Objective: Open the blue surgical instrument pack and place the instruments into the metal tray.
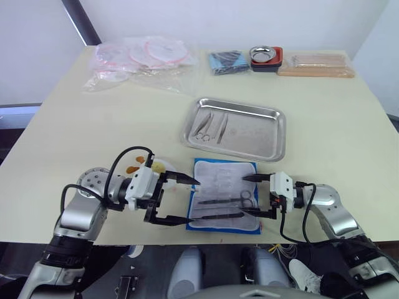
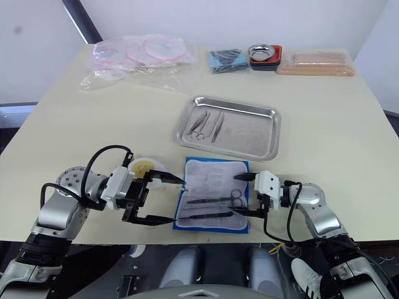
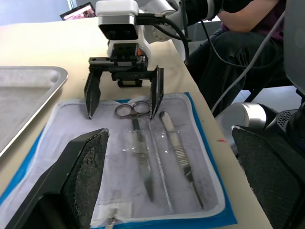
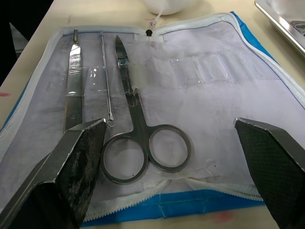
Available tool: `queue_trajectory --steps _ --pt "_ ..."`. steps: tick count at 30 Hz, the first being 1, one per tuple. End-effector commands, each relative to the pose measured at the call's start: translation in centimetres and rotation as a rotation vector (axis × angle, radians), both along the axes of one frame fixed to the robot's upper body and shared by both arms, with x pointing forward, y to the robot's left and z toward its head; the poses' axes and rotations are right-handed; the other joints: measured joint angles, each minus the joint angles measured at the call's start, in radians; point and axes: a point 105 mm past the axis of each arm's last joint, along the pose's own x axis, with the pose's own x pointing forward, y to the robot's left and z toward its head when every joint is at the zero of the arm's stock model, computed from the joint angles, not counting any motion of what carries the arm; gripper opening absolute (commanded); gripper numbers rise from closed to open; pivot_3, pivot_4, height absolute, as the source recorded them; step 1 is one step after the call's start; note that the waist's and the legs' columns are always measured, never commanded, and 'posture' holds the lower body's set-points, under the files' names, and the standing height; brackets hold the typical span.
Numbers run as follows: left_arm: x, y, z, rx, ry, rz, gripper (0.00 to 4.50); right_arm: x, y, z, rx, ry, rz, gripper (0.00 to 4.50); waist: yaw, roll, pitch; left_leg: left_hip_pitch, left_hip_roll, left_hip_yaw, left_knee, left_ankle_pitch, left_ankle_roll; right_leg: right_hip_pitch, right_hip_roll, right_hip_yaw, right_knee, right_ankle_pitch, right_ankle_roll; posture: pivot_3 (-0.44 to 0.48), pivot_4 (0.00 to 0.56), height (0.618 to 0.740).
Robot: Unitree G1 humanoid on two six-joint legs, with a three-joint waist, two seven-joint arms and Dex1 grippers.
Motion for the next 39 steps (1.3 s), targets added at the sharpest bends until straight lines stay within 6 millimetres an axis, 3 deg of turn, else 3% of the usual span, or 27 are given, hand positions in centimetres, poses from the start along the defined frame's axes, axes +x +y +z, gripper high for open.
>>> queue_trajectory --steps 1,6,14,26,39 --pt "-0.5 -0.3 -0.4 0.006 -0.016 -0.03 4.37 -0.9 -1.0 -1.4 -0.03 0.086 -0.03 4.5 0.0 0.001 0.001 -0.001 0.0 0.0 0.0 0.0 0.0 -0.001 0.0 0.0 0.0 0.0 0.001 0.0 0.15 0.74" --pt "-0.7 -0.7 -0.7 -0.014 0.023 -0.032 4.37 -0.8 -1.2 0.4 0.034 0.057 -0.043 4.5 0.001 0.004 0.004 -0.011 -0.001 -0.001 0.005 0.0 0.0 -0.007 0.0 -0.001 0.002 0.003 -0.001 0.0 0.15 0.74" --pt "-0.4 -1.2 -1.9 -0.007 0.014 -0.027 4.37 -1.5 -1.9 3.2 0.074 0.013 -0.027 4.5 -0.002 0.011 0.016 -0.012 -0.001 -0.001 0.011 0.0 0.0 -0.007 0.001 -0.001 0.005 0.002 0.004 0.0 0.15 0.74" --pt "2.0 -1.8 -5.0 0.022 -0.012 0.02 4.37 -3.1 -3.9 9.1 0.072 -0.063 -0.032 4.5 -0.001 0.01 0.021 -0.012 -0.001 -0.002 0.024 0.0 0.0 -0.007 0.001 0.0 0.018 0.002 0.005 0.0 0.15 0.74" --pt "2.5 -1.4 -6.1 0.069 0.006 0.002 4.37 -4.5 -4.0 10.6 0.06 -0.071 -0.028 4.5 -0.002 0.01 0.021 -0.012 -0.001 -0.002 0.03 0.0 0.0 -0.007 0.002 0.001 0.023 0.004 0.003 0.0 0.15 0.74"
